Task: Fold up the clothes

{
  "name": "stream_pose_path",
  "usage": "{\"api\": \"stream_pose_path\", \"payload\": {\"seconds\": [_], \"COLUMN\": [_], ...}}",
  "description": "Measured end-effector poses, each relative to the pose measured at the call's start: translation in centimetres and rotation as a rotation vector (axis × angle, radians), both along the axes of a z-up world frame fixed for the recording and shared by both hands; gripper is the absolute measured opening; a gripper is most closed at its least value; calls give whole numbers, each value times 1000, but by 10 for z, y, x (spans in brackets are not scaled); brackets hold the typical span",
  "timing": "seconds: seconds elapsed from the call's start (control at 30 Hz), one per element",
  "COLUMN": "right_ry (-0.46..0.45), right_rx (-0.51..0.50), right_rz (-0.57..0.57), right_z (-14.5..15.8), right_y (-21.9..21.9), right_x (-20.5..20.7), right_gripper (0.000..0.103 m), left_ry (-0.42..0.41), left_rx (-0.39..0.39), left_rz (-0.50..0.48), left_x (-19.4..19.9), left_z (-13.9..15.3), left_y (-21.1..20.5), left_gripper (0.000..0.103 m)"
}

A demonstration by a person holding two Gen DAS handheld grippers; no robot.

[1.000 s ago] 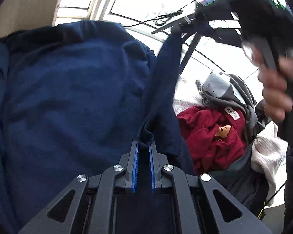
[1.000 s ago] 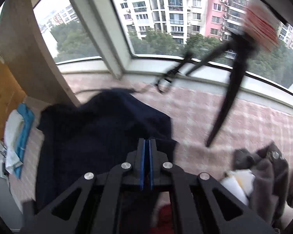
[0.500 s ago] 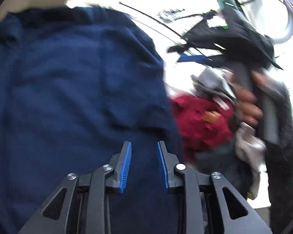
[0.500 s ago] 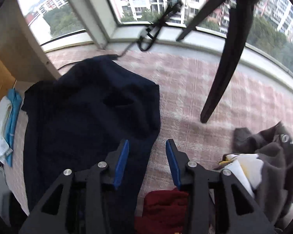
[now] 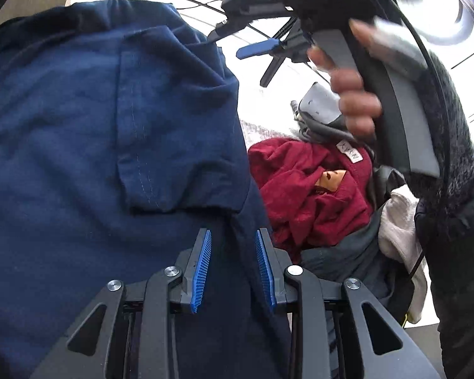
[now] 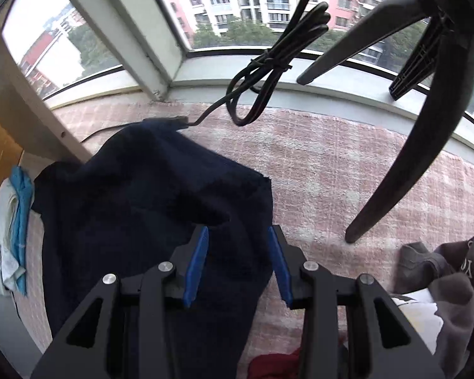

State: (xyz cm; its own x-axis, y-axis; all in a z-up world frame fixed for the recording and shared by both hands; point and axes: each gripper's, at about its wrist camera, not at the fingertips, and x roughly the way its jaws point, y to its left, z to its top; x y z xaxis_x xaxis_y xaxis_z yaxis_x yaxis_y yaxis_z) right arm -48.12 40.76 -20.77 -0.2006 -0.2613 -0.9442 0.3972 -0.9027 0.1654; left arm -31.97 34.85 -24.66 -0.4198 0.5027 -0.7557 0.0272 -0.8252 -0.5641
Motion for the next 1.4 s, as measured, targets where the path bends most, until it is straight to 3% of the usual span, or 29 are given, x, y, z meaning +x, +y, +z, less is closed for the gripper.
{"api": "stream_pose_path", "payload": {"seconds": [0.3,0.37,0.6,0.67,0.7,1.0,1.13,1.2,1.27,1.33,1.4], "right_ry": [-61,-41,-28,-26,-26,83,106,77,47,47,28], "right_rx": [-46,-65,41,31,17,-19,95,89,59,67,75], "right_rz": [-152,-125,-48,-45,-45,-20,6,-14,-18,0,22], "right_z": [-16,-9,-16,-19,-20,5,-8,-9,-3,4,5], "right_y": [-10,-14,-28,-28,-28,-23,-34,-29,-20,-16,-12], "right_x": [-14,-11,-7,-8,-9,-16,-20,-20,-17,-10,-2], "right_gripper": [39,39,38,19,3,3,3,5,12,33,35], "left_ry": [3,4,9,9,9,17,17,17,17,13,10], "left_rx": [12,19,27,27,28,33,49,48,51,61,74], "left_rz": [-19,-18,-18,-19,-20,-16,-9,-13,-8,4,13], "left_x": [-6,-7,-12,-12,-13,-17,-18,-16,-14,-15,-24], "left_z": [-8,-10,-12,-12,-12,-15,-16,-15,-14,-14,-15], "left_y": [7,6,7,8,8,14,14,9,3,3,4], "left_gripper": [28,27,28,28,28,30,32,33,33,33,33]}}
